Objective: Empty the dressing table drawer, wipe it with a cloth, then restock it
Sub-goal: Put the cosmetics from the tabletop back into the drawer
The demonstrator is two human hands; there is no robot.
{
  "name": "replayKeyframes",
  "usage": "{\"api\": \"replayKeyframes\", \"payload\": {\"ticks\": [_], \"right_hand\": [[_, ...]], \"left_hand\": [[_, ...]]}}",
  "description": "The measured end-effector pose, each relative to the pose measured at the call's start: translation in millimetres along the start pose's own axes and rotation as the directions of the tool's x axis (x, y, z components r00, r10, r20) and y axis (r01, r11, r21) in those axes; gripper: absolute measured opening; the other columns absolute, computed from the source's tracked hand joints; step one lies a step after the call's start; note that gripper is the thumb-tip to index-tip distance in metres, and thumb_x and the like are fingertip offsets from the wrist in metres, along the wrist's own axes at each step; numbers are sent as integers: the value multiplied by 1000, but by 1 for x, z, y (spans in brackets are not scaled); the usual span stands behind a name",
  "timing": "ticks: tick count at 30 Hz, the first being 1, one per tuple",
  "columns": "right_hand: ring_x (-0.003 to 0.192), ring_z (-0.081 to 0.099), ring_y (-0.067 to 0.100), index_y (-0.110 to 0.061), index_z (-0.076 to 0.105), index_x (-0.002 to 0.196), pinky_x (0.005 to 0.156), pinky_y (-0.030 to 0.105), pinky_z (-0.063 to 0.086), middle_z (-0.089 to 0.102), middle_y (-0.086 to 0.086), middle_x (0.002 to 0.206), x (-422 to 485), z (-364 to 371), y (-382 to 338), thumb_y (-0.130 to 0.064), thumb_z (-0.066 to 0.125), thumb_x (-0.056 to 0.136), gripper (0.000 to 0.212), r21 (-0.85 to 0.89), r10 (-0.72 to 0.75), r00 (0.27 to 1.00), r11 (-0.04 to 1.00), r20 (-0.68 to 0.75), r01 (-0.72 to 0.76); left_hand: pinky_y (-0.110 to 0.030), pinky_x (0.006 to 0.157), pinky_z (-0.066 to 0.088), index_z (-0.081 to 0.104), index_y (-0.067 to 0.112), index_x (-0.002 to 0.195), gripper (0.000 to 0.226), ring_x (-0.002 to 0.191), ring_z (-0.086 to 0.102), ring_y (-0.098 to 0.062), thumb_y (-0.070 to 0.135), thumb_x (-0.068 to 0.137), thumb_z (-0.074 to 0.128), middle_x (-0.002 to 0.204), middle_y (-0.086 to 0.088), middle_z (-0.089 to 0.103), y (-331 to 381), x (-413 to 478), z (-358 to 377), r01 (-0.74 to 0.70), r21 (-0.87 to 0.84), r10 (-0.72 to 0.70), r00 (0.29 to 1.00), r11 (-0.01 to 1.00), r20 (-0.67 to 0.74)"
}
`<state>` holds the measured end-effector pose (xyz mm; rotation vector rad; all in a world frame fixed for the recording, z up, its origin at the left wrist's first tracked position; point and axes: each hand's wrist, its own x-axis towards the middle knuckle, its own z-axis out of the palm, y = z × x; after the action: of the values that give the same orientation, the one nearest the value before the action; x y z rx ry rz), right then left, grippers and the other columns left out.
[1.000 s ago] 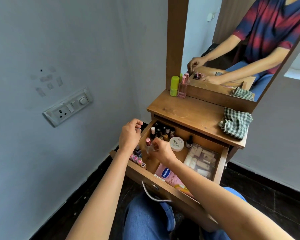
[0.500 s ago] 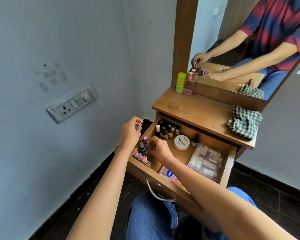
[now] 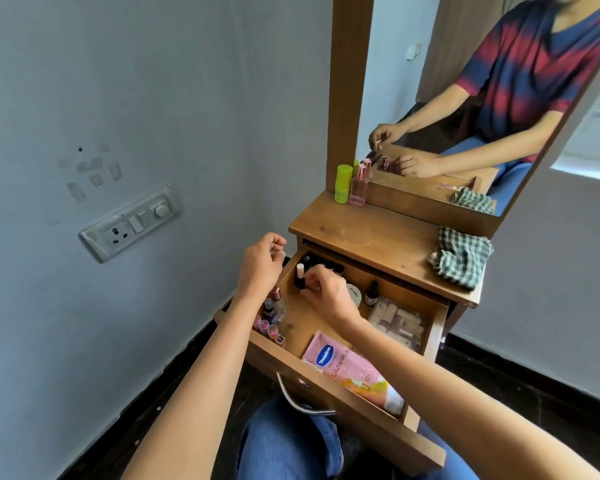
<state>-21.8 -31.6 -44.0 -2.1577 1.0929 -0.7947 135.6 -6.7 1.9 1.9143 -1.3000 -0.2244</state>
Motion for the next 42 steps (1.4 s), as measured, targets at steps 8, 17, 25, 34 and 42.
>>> {"api": "replayKeyframes", "payload": {"ticks": [8,17,25,34,42], "right_hand": [[84,56,19,-10,56,104,77,33,53,59,6,99,86,-76,21,-4,64,82,24,121,182,918,982,-353,-148],[105,58,22,-12,46,131,96,37,49,50,8,125,153,-75,63,-14,74,80,58,201,311,882,946,-355,-253],[88,63,15,-14,54,112,77,24,46,59,5,111,171,-73,74,-21,74,81,38,274,374,825,921,-424,-276],[92,60,16,-15,59,112,76,26,44,60,2,110,169,-73,72,-28,72,84,34,157,329,852,944,-407,-289],[79,57,11,-15,61,101,71,26,46,64,-4,91,143,-80,60,-30,74,81,28,164,263,913,961,-312,-221]], "left_hand": [[-13,73,43,57,9,114,27,89,60,-12,5,88,62,109,-3,61,38,48,37,-34,-118,43,996,992,73],[-36,104,43,36,14,138,60,123,52,-25,15,87,66,137,-9,51,59,126,92,120,-176,-90,981,977,170],[-36,103,39,35,15,138,57,126,49,-24,22,90,63,139,-7,51,63,153,117,65,-211,-3,960,975,279],[-41,99,46,45,17,134,56,118,52,-28,37,87,66,130,-11,52,60,160,124,23,-118,10,962,993,273],[-34,92,40,48,11,131,48,117,51,-29,29,89,63,126,-13,54,62,129,105,-1,-85,18,980,996,196]]}}
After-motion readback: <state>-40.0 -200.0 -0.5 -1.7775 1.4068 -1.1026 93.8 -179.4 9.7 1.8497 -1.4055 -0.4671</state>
